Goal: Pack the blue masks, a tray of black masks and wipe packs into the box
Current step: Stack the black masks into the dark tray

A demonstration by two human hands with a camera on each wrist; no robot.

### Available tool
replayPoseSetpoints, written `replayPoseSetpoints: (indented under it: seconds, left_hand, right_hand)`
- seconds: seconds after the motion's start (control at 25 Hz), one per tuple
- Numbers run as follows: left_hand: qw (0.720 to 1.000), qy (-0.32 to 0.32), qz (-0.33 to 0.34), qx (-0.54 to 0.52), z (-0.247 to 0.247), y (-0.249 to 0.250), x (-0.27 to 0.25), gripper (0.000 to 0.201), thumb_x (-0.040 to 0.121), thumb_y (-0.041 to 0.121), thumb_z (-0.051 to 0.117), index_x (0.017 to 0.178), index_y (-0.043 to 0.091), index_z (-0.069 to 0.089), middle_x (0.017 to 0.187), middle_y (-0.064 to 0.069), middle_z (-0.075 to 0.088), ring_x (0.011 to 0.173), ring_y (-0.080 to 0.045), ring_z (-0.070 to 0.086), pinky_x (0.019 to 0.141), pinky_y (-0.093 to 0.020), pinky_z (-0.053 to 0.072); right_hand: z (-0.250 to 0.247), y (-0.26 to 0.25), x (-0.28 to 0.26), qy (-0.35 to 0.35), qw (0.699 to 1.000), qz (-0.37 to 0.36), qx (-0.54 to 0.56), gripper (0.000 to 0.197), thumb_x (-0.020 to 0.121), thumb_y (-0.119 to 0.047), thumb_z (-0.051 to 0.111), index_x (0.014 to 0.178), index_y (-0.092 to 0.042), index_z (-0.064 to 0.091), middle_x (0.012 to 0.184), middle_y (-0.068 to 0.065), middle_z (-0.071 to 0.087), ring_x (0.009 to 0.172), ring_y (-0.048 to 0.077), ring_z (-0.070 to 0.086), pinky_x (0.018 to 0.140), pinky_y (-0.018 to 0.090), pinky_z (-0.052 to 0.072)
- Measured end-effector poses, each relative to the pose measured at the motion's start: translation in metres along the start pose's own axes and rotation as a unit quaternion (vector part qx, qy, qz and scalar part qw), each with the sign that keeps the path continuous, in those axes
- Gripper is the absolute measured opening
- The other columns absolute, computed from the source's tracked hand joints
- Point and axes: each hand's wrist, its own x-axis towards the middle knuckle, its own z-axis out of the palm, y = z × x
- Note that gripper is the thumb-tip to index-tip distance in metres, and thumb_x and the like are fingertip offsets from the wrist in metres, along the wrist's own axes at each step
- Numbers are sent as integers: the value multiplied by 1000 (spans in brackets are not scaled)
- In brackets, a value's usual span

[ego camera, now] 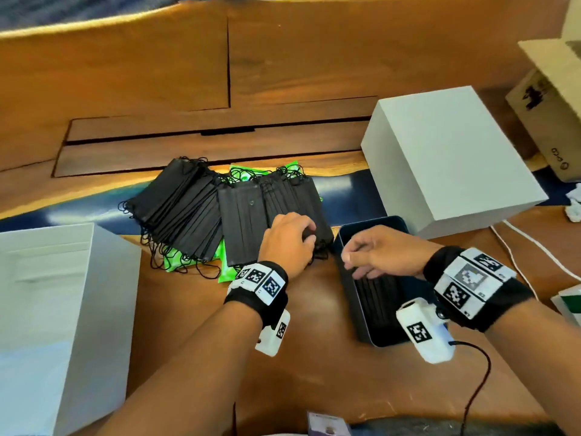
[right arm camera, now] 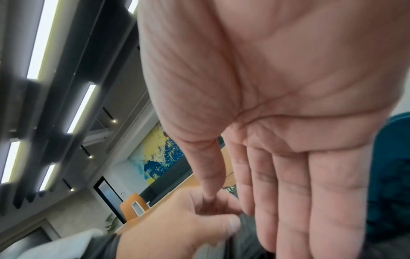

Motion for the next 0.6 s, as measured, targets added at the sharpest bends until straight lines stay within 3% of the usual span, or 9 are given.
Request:
replayPoseSetpoints:
  seconds: [0.12, 0.24, 0.36, 0.44, 0.6]
  left_hand:
    - [998, -1, -60, 13, -16, -31, -2, 22, 92, 24, 59, 113, 21, 62, 121, 1, 58, 120, -23, 45, 96, -45, 44]
    - [995, -2, -102, 14, -29, -56, -2, 26, 91, 26, 61, 117, 22, 60, 125, -1, 56, 122, -24, 44, 98, -47, 43]
    - [990, 13, -139, -3, -39, -76, 1, 34, 90, 26, 63, 124, 21, 57, 131, -2, 50, 126, -25, 42, 101, -46, 43]
    - [985, 25, -171, -14, -45, -87, 3, 42, 90, 25, 65, 130, 20, 52, 138, -2, 43, 128, -26, 41, 100, -44, 43]
    - [966, 58, -243, -68, -53, -100, 11, 55, 87, 22, 67, 136, 18, 42, 142, -6, 36, 123, -28, 48, 95, -42, 43]
  right_hand:
    - [3, -36, 17, -2, 1000, -29, 11, 16, 96, -24, 57, 102, -12, 66, 101, 6, 72, 89, 18, 73, 79, 27, 57]
    - [13, -61, 40, -13, 999, -34, 22, 17, 97, -22, 56, 104, -9, 65, 104, 11, 71, 88, 19, 71, 78, 28, 57]
    - [27, -78, 63, -12, 999, -29, 37, 17, 96, -19, 57, 104, -6, 65, 105, 11, 70, 97, 22, 70, 76, 26, 58]
    - [37, -86, 82, 14, 998, -22, 51, 16, 94, -18, 60, 101, -5, 66, 102, 7, 69, 105, 24, 68, 81, 30, 58]
    - [61, -92, 128, 83, 992, 22, 88, 29, 88, -19, 68, 112, -7, 58, 116, 20, 64, 110, 32, 63, 92, 47, 55]
